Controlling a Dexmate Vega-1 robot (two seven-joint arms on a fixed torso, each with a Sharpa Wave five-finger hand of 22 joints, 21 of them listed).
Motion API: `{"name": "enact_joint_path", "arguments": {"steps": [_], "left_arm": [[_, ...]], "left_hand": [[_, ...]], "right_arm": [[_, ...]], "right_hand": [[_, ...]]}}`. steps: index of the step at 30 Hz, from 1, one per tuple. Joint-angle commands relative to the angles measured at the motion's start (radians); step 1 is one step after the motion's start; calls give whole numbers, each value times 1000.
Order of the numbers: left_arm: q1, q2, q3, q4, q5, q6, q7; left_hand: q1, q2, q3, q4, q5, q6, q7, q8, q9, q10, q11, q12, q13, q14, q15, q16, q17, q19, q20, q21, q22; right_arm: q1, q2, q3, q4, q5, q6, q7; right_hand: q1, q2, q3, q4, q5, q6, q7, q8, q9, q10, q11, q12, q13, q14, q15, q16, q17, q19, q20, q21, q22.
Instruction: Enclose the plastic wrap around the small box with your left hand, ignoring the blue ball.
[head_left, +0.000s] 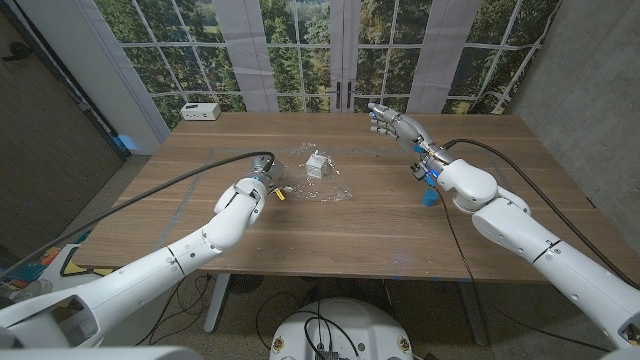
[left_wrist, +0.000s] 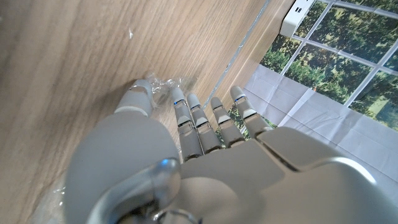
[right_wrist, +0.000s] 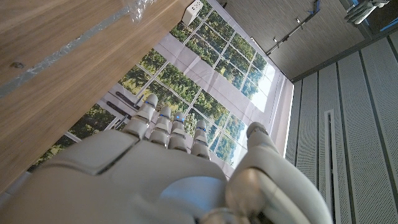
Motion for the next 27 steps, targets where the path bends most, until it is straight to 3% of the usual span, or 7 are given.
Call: {"name": "enact_joint_path", "arguments": {"steps": [1,6,8,20,27], "left_arm": [[1,-38,27,85,45,49,187],[3,-49,31,107,38,76,245],[19,-57,20,113,12,100,335],[22,-82,20,130,-79,139,509],[19,-113,35,175,-120,163,673]], "left_hand": [[61,69,56,-14,-34,150,-18,48,7,65,-19,21,5,58,-106,11,-3,39,-15,20,5],[91,83,85,-16,-39,218,6,79,18,107,-24,30,9,91,-121,13,-2,60,-23,32,6],[93,84,88,-16,-39,221,12,82,21,112,-26,31,10,95,-123,13,-2,63,-24,34,6],[88,82,94,-7,-40,211,13,82,25,121,-23,30,13,116,-130,17,1,68,-25,40,7],[86,78,97,-6,-40,222,22,88,25,127,-25,30,14,127,-134,17,1,69,-24,42,7]], "right_arm": [[20,5,-7,16,-6,-11,4],[18,10,-6,15,-4,-18,-7],[18,11,-6,17,2,-19,-4],[28,13,-13,26,0,-21,3],[28,11,-13,25,3,-27,3]], "right_hand": [[5,-8,-2,1,1,1,6,-1,1,2,7,2,1,5,2,-1,1,6,5,4,3],[6,-9,-2,0,1,1,7,-2,1,1,7,2,1,5,2,-2,0,6,6,4,3],[6,-10,-3,0,1,1,6,-1,1,2,9,3,1,5,2,-2,0,5,6,4,3],[7,-8,-2,-1,1,1,5,-1,1,1,7,2,1,4,0,-2,0,5,4,3,3],[7,-6,-2,0,1,1,4,-1,1,1,5,2,1,5,0,-2,0,4,4,3,3]]}}
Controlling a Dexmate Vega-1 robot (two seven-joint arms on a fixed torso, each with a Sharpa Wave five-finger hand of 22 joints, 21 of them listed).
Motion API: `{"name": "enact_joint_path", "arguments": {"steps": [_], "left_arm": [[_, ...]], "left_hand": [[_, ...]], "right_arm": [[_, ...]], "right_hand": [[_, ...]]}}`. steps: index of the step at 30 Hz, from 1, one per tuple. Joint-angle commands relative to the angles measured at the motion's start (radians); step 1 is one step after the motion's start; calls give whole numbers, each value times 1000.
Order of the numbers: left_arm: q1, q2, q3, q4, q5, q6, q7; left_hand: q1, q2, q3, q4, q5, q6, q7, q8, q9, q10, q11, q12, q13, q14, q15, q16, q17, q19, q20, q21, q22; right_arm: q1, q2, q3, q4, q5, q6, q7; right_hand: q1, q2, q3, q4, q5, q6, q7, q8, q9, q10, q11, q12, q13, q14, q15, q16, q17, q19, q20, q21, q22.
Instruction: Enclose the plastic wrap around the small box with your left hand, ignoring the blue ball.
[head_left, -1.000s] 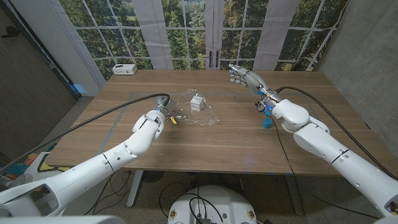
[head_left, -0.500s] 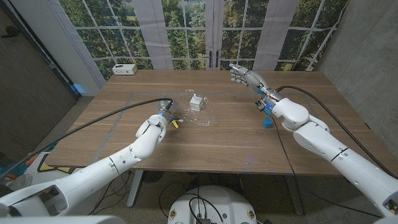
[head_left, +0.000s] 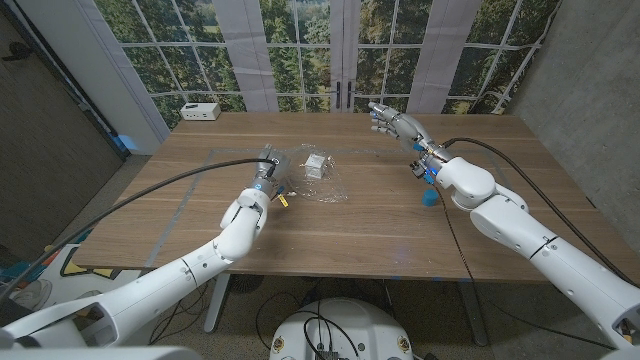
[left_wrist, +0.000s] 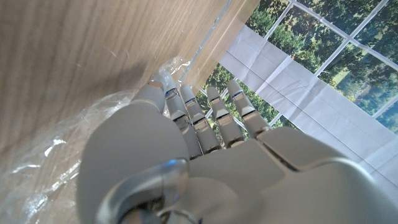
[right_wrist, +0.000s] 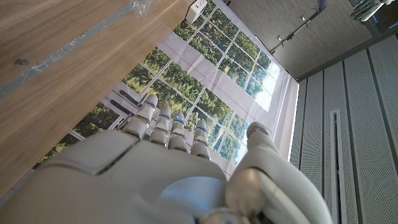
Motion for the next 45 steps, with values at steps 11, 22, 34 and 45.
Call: {"name": "enact_joint_path", "arguments": {"steps": [11,22,34,45], "left_arm": [[-35,-103,47,126,-146,76,423],[-82,-148,91,178,-243,44,544],[-132,-190,143,233,-310,42,566],[-140,-195,154,246,-401,-4,612]], "left_hand": [[1,-12,12,4,-2,17,4,14,3,13,-9,-1,8,13,-132,2,3,12,4,10,2],[1,-17,16,3,-1,19,7,16,3,17,-9,-3,10,24,-136,2,3,15,5,13,2],[5,-22,15,0,-1,17,9,17,4,16,-7,-6,12,27,-135,3,5,16,7,15,1],[-7,-48,-16,6,0,-330,-78,-126,-11,-45,13,-41,25,13,-119,1,15,11,10,21,-1]], "right_arm": [[-3,-8,1,-9,3,-16,-6],[0,-13,0,-8,15,-25,9],[-3,-22,6,-11,26,-27,16],[-7,-31,9,-15,33,-39,18]], "right_hand": [[1,-1,-3,0,1,0,5,-2,1,3,5,2,1,5,1,-2,0,4,5,3,3],[0,-1,-4,0,1,1,5,-1,1,3,4,2,1,4,2,-2,1,4,6,3,3],[-2,-3,-6,1,1,2,4,-1,1,3,7,2,1,4,3,-2,1,3,7,2,3],[-4,-3,-7,2,1,7,6,1,1,3,6,2,1,4,2,-2,1,1,8,2,3]]}}
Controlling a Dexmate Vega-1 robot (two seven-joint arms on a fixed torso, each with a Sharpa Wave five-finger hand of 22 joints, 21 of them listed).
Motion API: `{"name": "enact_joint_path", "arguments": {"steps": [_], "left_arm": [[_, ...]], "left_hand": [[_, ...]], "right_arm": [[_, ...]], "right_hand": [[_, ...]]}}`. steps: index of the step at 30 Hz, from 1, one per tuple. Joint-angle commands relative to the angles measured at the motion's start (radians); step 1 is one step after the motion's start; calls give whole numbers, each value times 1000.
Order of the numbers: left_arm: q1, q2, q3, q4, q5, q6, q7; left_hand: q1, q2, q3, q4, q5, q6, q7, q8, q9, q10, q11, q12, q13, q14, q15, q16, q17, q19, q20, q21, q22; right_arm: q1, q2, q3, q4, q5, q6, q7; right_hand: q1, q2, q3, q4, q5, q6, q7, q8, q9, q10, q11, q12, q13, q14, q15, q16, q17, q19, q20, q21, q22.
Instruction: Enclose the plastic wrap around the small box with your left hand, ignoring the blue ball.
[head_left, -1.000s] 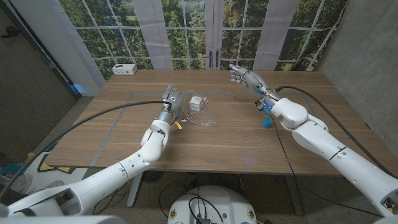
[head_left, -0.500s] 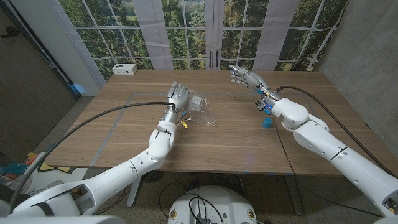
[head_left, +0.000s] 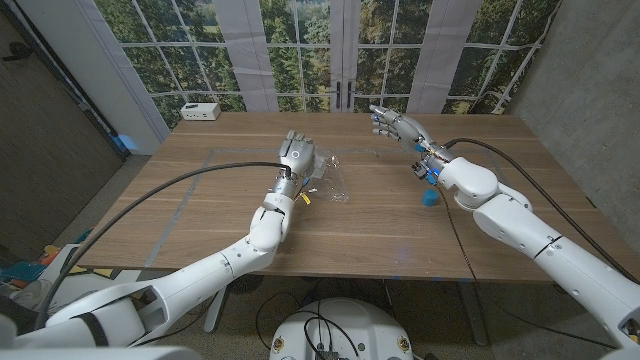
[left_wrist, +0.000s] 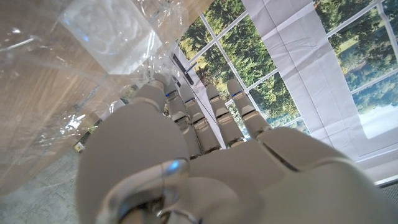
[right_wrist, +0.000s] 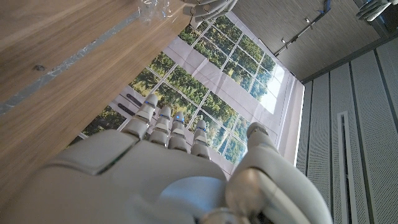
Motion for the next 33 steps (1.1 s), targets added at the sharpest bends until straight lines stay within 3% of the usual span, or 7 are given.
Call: {"name": "enact_joint_path", "arguments": {"steps": [1,6,14,19,22,27,33], "left_arm": [[-19,-14,25,18,-95,-26,46],[-25,-19,40,26,-93,-1,38],[-30,-31,48,7,-124,54,-62],[-27,-55,44,5,-160,107,-99],[-5,-50,-12,-20,-279,33,-83],[3,-73,-32,2,-317,40,13],[23,-92,-71,36,-386,-40,187]], "left_hand": [[-10,-21,-22,3,-1,-177,-27,-63,-9,-45,17,-17,9,-10,-113,0,6,3,6,5,2],[-31,-42,-53,8,-6,-371,-18,-73,-21,-130,39,-47,15,-50,-94,-9,9,-10,6,2,0],[-93,-62,-95,28,0,-682,75,-70,-34,-390,90,-88,-10,-147,-55,-29,14,-39,6,-9,-1],[-106,-49,-93,36,1,-725,75,-70,-35,-415,98,-84,-15,-156,-44,-27,17,-47,11,-11,0],[-120,-42,-94,43,0,-763,74,-68,-35,-440,111,-82,-20,-176,-34,-31,18,-51,11,-13,0],[-152,28,-77,77,1,-801,75,-61,-36,-458,145,-74,-28,-200,-3,-29,23,-65,27,-16,3],[-203,30,-93,107,-1,-824,92,-57,-36,-469,152,-69,-36,-206,1,-24,21,-62,26,-13,4]], "right_arm": [[2,-4,2,5,12,-2,12],[11,-3,-2,13,9,4,21],[11,0,-3,20,14,8,24],[11,0,-2,19,18,-3,19],[15,4,-4,27,19,3,24],[19,2,-7,29,21,-3,29],[22,2,-6,31,19,-3,28]], "right_hand": [[-4,-3,-3,-2,1,7,7,1,1,2,7,2,1,5,2,-2,1,2,8,2,3],[-4,-3,-3,-2,1,9,7,2,2,4,6,2,1,5,3,-2,1,2,7,2,3],[-4,-3,-3,-2,1,10,6,1,2,4,5,2,1,7,1,-1,1,3,5,2,3],[-4,-2,-3,-2,1,10,6,1,2,4,6,2,1,9,3,-1,1,4,4,3,3],[-4,-2,-3,-2,2,11,6,1,2,5,5,3,1,11,4,0,1,5,5,3,3],[-5,-1,-4,-2,2,11,6,1,2,9,9,4,1,13,5,1,1,6,6,4,3],[-4,0,-3,-2,2,12,6,1,2,9,8,4,1,13,5,1,1,5,5,3,3]]}}
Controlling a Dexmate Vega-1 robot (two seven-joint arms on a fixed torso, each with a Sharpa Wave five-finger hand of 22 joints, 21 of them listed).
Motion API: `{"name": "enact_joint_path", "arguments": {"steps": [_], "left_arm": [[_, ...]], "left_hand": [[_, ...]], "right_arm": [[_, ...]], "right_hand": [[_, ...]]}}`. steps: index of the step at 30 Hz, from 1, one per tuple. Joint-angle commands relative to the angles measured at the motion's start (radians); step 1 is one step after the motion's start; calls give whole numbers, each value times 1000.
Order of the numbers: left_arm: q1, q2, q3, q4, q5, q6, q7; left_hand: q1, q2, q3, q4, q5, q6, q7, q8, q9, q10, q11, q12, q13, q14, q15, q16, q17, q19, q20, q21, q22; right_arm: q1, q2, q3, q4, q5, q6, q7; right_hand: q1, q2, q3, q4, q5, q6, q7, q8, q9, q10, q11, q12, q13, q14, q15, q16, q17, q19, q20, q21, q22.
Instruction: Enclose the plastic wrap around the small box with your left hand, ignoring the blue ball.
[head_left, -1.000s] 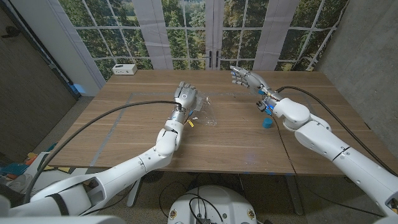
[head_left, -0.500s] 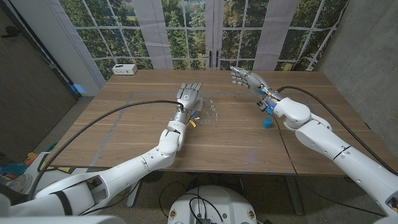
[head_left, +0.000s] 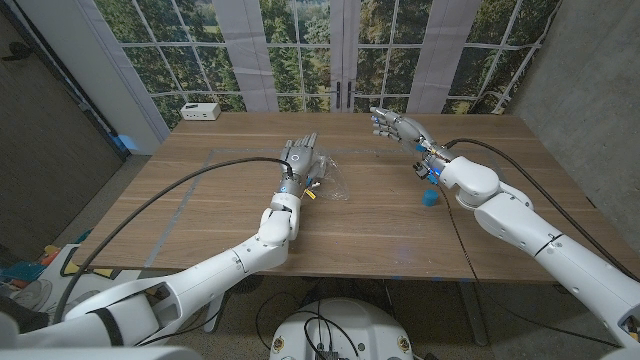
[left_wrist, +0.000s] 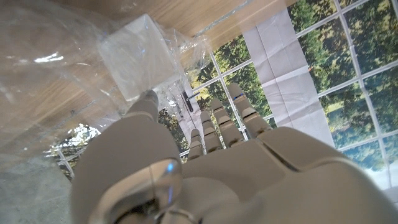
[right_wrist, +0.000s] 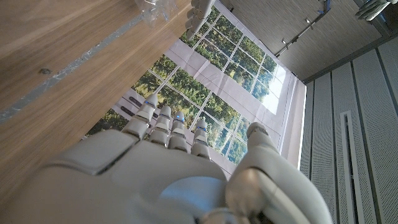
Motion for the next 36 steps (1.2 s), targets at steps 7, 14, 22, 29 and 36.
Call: {"name": "enact_joint_path", "arguments": {"steps": [7,14,22,29,36], "left_arm": [[33,-32,-77,33,-200,-136,289],[35,20,-77,15,-244,-255,297],[-21,129,6,-98,-121,-197,4],[37,-8,-75,15,-159,-182,317],[26,78,-71,-48,-234,-308,174]], "left_hand": [[-98,32,-9,79,5,33,-2,28,2,31,-6,30,-10,27,-13,18,6,4,-4,5,7],[-137,29,3,114,13,117,-26,50,1,87,-8,50,-20,50,-24,25,0,8,-3,10,8],[-13,-71,61,-60,10,115,-36,13,-2,42,-30,17,-54,0,-24,-13,-28,-36,8,-8,1],[-37,-69,51,-50,0,83,-12,9,-1,24,-29,18,-58,-31,-18,-9,-20,-36,-1,-9,1],[-47,60,121,8,6,132,-1,29,2,53,-13,35,-66,-33,-22,1,-15,-7,-32,11,7]], "right_arm": [[16,5,-6,16,4,-3,11],[14,4,-4,13,3,-12,2],[13,5,-2,16,4,-1,3],[3,-4,4,6,12,-5,4],[-1,-14,7,2,14,-4,12]], "right_hand": [[-4,-1,-4,-1,2,10,3,1,2,5,1,4,1,8,-1,1,1,5,4,3,3],[-4,0,-4,-1,2,14,4,2,2,5,0,4,1,10,-1,1,1,6,5,4,3],[-5,2,-4,0,2,17,4,3,2,6,-1,4,1,13,-2,3,2,8,3,4,3],[-3,3,-3,0,2,19,7,3,2,8,4,5,1,15,-1,4,1,10,7,5,3],[-2,2,-3,-1,2,25,10,5,2,14,7,7,1,18,-1,4,1,11,8,5,3]]}}
